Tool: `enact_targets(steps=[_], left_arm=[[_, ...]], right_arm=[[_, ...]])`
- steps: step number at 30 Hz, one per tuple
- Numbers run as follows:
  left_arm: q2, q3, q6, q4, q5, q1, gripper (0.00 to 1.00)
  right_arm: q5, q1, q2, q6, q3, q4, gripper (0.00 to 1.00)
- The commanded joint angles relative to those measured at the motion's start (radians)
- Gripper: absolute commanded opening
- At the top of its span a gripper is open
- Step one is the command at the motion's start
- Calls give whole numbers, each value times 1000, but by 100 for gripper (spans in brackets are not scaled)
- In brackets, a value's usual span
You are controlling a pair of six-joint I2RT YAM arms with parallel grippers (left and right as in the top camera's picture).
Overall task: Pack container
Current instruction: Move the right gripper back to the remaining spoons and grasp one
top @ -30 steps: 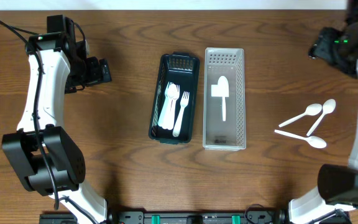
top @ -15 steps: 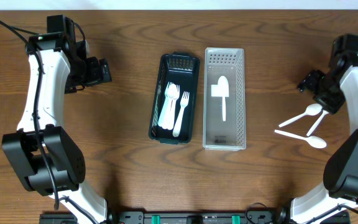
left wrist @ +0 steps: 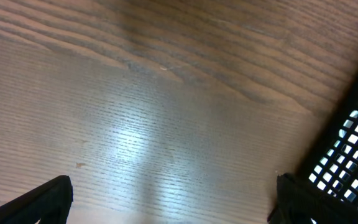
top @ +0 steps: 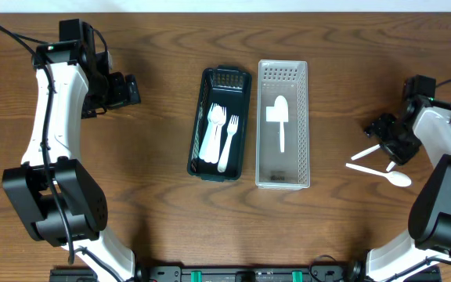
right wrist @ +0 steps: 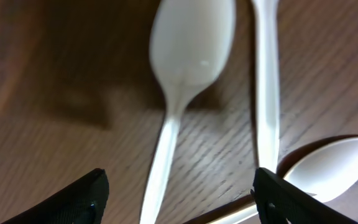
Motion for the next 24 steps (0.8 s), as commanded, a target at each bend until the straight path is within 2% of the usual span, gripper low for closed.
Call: enact_targets(steps=[1,24], left_arm=[[6,-4,13,-12,-5,0,98],[6,-4,13,-18,-5,-1,98]], right_arm=[[-1,-26,5,70,-19,2,77],[-31,-36,95,62,-21,72,75]])
